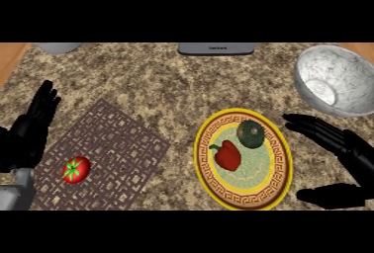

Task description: Pick the bell pepper from the plate and place it in the bowl

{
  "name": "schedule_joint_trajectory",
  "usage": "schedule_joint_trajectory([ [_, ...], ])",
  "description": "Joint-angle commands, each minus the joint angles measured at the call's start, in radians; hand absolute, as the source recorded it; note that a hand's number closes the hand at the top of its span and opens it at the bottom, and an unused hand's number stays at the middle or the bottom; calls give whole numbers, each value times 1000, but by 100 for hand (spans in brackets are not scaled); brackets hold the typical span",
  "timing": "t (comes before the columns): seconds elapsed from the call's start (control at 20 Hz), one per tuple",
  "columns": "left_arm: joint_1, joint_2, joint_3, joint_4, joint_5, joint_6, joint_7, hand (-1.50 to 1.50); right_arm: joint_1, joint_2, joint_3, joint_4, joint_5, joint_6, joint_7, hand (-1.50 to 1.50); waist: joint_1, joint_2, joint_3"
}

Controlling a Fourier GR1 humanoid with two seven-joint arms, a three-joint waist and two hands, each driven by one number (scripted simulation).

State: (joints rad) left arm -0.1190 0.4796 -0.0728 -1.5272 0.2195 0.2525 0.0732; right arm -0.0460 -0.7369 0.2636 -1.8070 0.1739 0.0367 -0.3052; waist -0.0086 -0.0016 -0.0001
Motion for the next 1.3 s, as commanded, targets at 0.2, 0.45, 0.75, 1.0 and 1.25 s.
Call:
schedule_joint_trajectory([
  [0.2,4,-26,11,-25,-31,-34,21,0,-227,35,-13,-144,-6,166,346,-150,18,1,-1],
  [0.45,-10,-53,7,-45,-52,-18,56,0,-436,61,33,-39,-8,298,477,-150,28,3,-1],
  [0.75,7,-72,5,-7,-65,-34,-5,0,-560,89,191,30,88,454,614,-150,34,4,-1],
  [1.0,-51,-43,43,6,-59,-57,37,0,-676,170,244,133,65,612,704,-150,26,4,-1],
  [1.25,-51,-82,22,-8,-89,-39,49,0,-674,232,297,260,110,689,645,-150,22,5,0],
])
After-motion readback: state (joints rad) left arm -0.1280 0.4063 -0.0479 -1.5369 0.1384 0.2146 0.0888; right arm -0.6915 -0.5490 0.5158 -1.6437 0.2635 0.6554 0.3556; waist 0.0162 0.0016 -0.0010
